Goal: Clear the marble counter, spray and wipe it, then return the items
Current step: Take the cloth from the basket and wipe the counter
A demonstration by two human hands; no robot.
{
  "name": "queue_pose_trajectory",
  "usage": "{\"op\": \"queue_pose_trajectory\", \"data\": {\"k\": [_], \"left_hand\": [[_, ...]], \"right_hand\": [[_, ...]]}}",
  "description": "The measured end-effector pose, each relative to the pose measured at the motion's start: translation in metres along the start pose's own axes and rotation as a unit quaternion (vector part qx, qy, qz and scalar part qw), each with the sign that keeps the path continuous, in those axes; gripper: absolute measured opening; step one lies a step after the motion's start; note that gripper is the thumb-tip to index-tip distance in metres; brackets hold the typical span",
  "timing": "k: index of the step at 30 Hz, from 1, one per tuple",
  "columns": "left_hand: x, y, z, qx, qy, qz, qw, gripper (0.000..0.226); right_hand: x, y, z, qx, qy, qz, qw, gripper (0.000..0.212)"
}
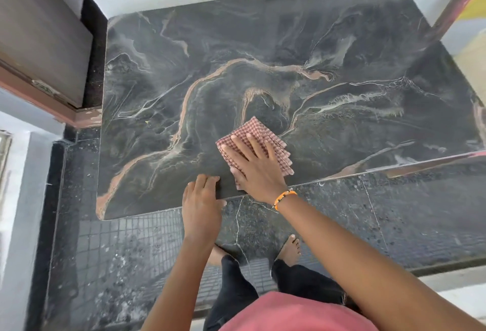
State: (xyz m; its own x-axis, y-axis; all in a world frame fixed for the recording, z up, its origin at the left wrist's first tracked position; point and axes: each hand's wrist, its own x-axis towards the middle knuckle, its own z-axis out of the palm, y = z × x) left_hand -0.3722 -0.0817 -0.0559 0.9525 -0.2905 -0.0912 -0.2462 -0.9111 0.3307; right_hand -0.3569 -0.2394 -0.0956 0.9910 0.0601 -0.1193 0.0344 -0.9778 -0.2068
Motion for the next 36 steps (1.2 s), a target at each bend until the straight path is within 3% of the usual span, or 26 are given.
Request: {"op": "queue_pose_trajectory", "data": {"k": [3,8,15,18,22,24,28,32,36], "left_hand": [[-0.002,0.023,0.010,0.019,-0.024,0.039,0.999,0.063],[0.014,0.075,0.031,0.023,-0.054,0.099,0.993,0.082],[0.034,0.126,0.053,0.079,-0.095,0.140,0.982,0.077],[0.036,0.129,0.056,0.066,-0.092,0.122,0.986,0.074],[0.037,0.130,0.058,0.035,-0.085,0.104,0.990,0.076],[0.036,0.131,0.060,0.028,-0.079,0.097,0.992,0.077],[0.034,0.132,0.060,0.019,-0.072,0.080,0.994,0.077],[0.032,0.135,0.058,0.022,-0.077,0.069,0.994,0.077],[0.027,0.140,0.053,0.047,-0.072,0.073,0.994,0.076]], "right_hand": [[0.005,0.038,-0.009,0.003,0.007,0.024,1.000,0.053],[-0.014,0.136,-0.027,0.014,0.048,0.175,0.983,0.053],[-0.077,0.256,-0.041,0.030,0.089,0.370,0.924,0.053],[-0.103,0.268,-0.042,0.039,0.111,0.410,0.904,0.053],[-0.117,0.229,-0.030,0.079,0.152,0.457,0.873,0.055],[-0.109,0.195,-0.022,0.079,0.149,0.442,0.881,0.056],[-0.081,0.144,-0.013,0.054,0.112,0.335,0.934,0.057],[-0.059,0.123,-0.013,0.057,0.067,0.190,0.978,0.057],[-0.072,0.121,-0.011,0.047,0.053,0.081,0.994,0.053]]}}
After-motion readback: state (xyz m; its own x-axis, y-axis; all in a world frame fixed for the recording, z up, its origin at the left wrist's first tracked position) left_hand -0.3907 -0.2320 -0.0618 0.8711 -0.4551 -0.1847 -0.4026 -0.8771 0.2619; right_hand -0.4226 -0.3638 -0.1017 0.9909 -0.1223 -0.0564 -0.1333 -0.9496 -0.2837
